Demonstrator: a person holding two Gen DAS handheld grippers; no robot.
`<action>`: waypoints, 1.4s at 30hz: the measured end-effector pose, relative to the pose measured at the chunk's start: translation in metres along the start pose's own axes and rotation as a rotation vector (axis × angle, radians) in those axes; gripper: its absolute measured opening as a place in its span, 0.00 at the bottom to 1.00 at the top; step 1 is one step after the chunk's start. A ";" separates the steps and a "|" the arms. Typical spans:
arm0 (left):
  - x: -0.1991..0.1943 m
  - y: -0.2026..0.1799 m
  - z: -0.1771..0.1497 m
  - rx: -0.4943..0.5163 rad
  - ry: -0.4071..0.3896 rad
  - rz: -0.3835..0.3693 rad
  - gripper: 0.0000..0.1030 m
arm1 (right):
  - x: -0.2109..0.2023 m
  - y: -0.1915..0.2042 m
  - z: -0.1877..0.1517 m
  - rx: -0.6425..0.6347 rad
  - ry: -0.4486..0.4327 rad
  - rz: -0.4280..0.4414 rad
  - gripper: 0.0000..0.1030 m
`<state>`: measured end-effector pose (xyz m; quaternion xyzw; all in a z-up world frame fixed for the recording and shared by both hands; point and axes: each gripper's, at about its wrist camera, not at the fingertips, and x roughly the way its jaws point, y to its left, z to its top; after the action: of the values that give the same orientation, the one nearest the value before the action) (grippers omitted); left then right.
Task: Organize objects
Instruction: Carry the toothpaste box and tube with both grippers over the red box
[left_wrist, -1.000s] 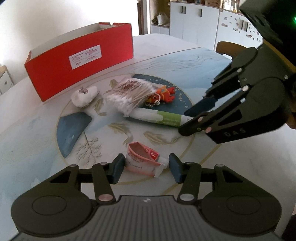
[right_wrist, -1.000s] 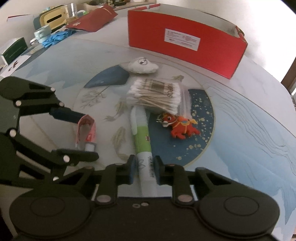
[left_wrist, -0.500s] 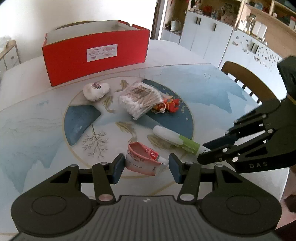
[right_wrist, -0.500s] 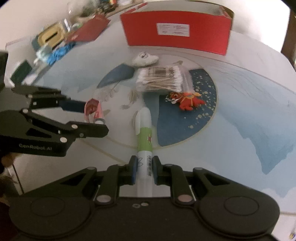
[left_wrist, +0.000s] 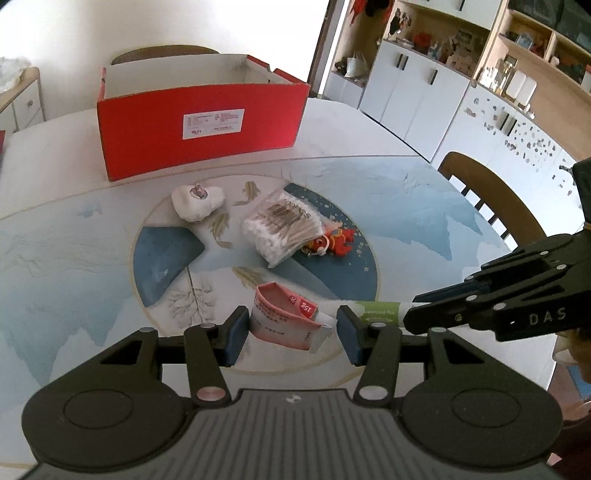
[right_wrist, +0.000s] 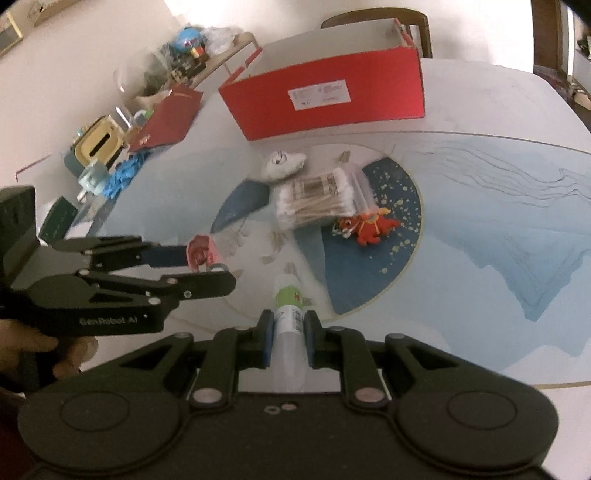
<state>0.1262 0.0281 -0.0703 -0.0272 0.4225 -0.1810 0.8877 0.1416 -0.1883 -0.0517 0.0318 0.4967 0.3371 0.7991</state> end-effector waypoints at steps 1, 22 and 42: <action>0.000 0.000 0.001 -0.001 -0.001 -0.002 0.50 | -0.001 0.000 0.001 0.002 -0.003 0.003 0.16; -0.015 0.003 0.040 0.002 -0.071 -0.017 0.50 | -0.038 -0.003 0.061 0.059 -0.196 -0.006 0.16; -0.018 0.027 0.160 0.155 -0.195 0.083 0.50 | -0.033 0.004 0.186 -0.037 -0.371 -0.087 0.16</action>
<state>0.2456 0.0425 0.0399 0.0415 0.3198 -0.1727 0.9307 0.2824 -0.1516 0.0694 0.0571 0.3356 0.2995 0.8913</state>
